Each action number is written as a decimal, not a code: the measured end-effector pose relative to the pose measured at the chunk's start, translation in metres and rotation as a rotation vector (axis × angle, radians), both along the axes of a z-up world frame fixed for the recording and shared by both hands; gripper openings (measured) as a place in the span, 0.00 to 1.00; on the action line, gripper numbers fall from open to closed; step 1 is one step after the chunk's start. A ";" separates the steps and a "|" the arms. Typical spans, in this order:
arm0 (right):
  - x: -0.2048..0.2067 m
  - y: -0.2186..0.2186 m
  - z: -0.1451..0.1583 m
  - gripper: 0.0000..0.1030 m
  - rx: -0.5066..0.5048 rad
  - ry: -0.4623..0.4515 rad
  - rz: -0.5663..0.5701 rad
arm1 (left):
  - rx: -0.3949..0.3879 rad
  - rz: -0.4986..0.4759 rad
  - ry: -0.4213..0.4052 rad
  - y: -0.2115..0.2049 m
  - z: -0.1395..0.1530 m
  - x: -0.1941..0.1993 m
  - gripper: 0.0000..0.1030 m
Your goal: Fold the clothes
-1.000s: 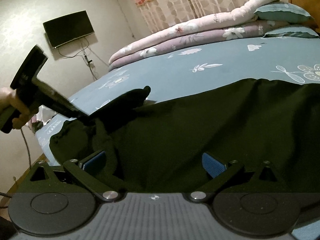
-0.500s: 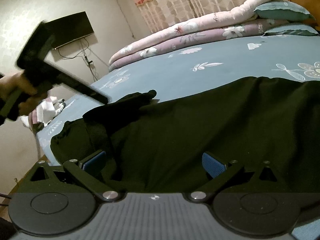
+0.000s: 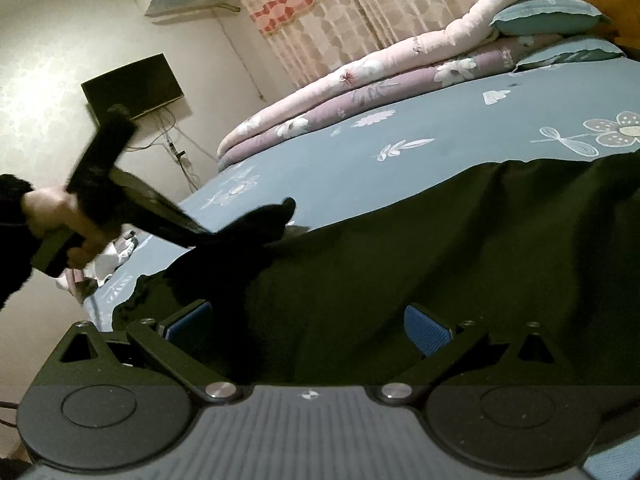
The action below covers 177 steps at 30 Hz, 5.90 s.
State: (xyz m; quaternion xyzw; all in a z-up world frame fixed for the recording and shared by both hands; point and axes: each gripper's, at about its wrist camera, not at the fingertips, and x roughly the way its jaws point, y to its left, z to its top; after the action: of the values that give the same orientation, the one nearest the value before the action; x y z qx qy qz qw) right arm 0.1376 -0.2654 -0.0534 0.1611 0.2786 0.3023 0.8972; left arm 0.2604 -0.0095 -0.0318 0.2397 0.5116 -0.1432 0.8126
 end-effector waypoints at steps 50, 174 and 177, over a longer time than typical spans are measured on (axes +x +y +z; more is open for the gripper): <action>0.002 0.009 -0.007 1.00 -0.048 0.030 -0.018 | 0.052 0.086 0.092 0.070 0.000 -0.041 0.01; 0.014 0.131 -0.004 1.00 -0.337 0.159 -0.064 | -0.875 0.460 -0.060 0.260 -0.081 -0.069 0.11; 0.011 0.127 -0.010 1.00 -0.315 0.143 -0.062 | -0.869 0.471 -0.061 0.260 -0.081 -0.071 0.13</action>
State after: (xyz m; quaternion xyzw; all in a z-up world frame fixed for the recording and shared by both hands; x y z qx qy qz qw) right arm 0.1487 -0.1384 -0.0638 0.0479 0.3806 0.2151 0.8981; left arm 0.1899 0.2503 -0.1129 -0.2392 0.4207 -0.1484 0.8624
